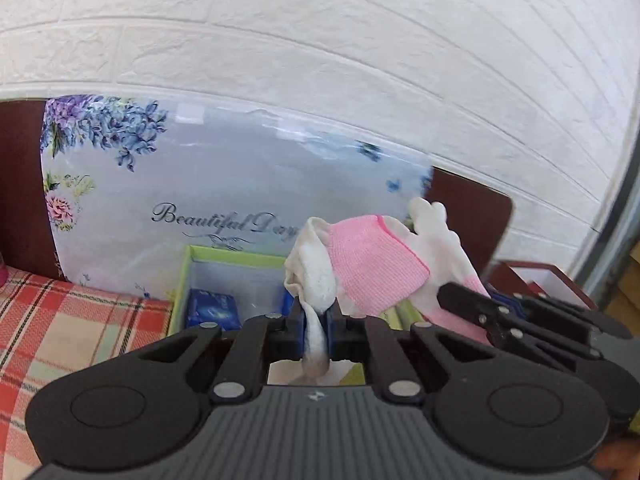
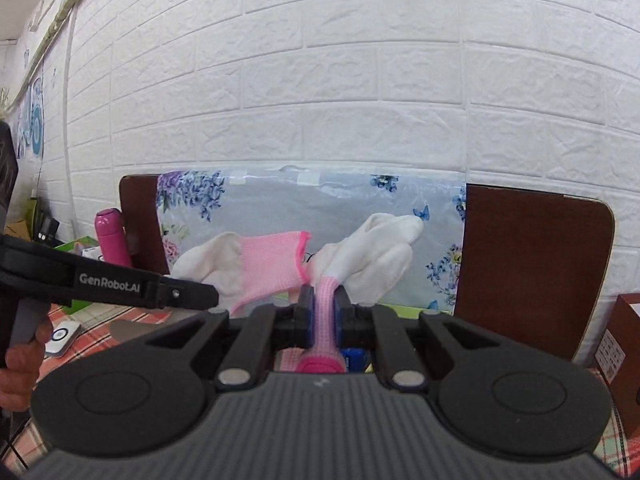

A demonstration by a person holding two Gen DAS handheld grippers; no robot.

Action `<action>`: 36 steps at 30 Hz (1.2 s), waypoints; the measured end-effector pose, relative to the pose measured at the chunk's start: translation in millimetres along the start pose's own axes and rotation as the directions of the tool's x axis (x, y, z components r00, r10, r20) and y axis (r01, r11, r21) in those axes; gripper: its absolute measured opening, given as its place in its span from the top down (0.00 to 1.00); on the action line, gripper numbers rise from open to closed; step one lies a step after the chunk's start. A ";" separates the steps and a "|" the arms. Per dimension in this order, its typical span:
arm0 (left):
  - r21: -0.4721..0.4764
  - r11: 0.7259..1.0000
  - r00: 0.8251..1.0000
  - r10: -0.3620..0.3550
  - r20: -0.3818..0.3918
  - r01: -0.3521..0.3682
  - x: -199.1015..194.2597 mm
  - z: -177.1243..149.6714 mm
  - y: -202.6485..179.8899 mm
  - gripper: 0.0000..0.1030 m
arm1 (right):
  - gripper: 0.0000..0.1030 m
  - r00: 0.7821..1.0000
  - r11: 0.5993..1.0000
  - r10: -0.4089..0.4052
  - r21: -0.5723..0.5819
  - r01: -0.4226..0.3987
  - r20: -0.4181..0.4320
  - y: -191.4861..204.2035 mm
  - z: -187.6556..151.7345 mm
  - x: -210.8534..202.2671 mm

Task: Organize objects
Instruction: 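Carry both gloves into the lime-green box and open both tools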

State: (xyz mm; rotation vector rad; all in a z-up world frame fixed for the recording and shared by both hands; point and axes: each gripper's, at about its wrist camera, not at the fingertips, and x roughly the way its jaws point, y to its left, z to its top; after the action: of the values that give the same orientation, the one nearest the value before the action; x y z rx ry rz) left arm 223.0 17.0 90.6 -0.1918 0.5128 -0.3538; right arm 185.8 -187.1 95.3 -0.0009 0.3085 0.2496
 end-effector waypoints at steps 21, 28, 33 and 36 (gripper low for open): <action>0.017 0.982 0.976 0.191 -0.101 -0.190 54.3 -29.9 23.5 0.25 | 0.00 0.985 0.990 -0.141 -0.035 0.138 -0.102 -11.5 -59.1 64.3; 0.062 0.969 0.967 0.244 -0.077 -0.239 7.5 -29.7 -9.9 0.22 | 0.00 0.989 0.990 -0.143 0.001 0.143 -0.036 -6.6 -39.3 2.5; 0.092 0.963 0.966 0.257 -0.040 -0.253 -27.3 -39.8 -32.9 0.18 | 0.00 0.989 0.988 -0.148 0.031 0.148 -0.004 -5.6 -38.8 -43.6; 0.093 0.968 0.971 0.236 -0.033 -0.232 -43.9 -49.6 -43.9 0.18 | 0.00 0.989 0.988 -0.146 0.050 0.146 0.000 -6.5 -44.0 -67.1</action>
State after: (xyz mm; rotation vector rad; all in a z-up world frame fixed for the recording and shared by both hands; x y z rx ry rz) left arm 149.7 -11.4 79.3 -0.0364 0.5552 -0.1496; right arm 112.3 -211.3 73.3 0.0264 0.3094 0.0962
